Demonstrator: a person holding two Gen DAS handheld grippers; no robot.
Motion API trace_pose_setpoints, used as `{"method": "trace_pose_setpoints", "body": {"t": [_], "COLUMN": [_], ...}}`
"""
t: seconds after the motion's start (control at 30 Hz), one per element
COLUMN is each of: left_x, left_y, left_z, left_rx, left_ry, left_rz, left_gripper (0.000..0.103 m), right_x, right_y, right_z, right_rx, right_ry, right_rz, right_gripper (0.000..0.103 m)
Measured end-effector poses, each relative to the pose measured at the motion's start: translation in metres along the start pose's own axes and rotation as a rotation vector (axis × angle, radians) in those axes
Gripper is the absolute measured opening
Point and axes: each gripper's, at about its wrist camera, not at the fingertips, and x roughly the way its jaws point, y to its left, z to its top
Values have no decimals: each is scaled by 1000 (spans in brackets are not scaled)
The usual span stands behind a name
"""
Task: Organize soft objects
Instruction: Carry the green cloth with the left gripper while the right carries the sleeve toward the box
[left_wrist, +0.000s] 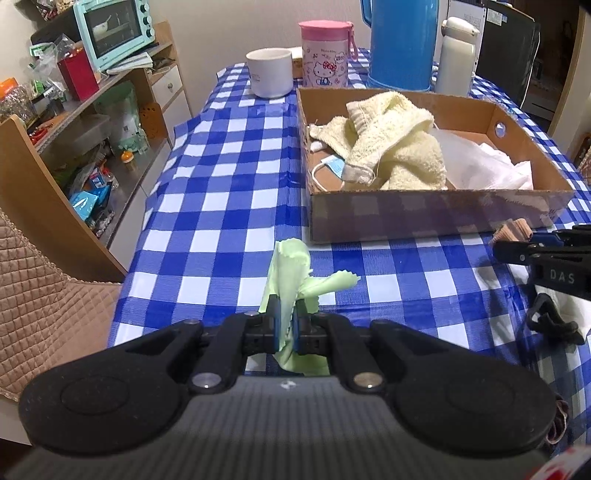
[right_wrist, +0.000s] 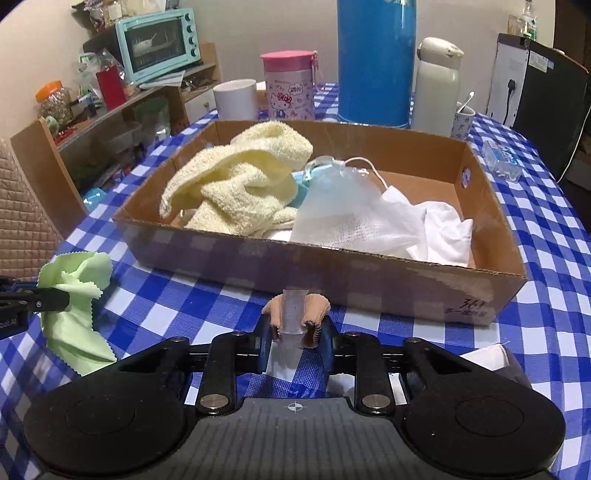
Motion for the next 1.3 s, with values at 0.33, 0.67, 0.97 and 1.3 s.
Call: {"method": "trace_pose_setpoints", "body": {"t": [0.33,0.67,0.97,1.3], "left_x": [-39,-67,-54,1], "left_y": [6,-22,-76,-134], "left_z": [10,42,103,171], "left_rx": [9,71,133,178], "left_ry": [-90,-200,-276,-253], "left_rz": [15,-50,-172,-225], "left_gripper": [6,6,6,6], "right_x": [-40,-79,-84,-56], "right_y": [-9,-32,-66,-97], "right_z": [1,5,32,70], "right_rx": [47,81,91,85], "right_ry": [-59,-107,-154,-179], "right_rz": [32,28,-4,-23], "right_gripper": [27,27,27,27]}}
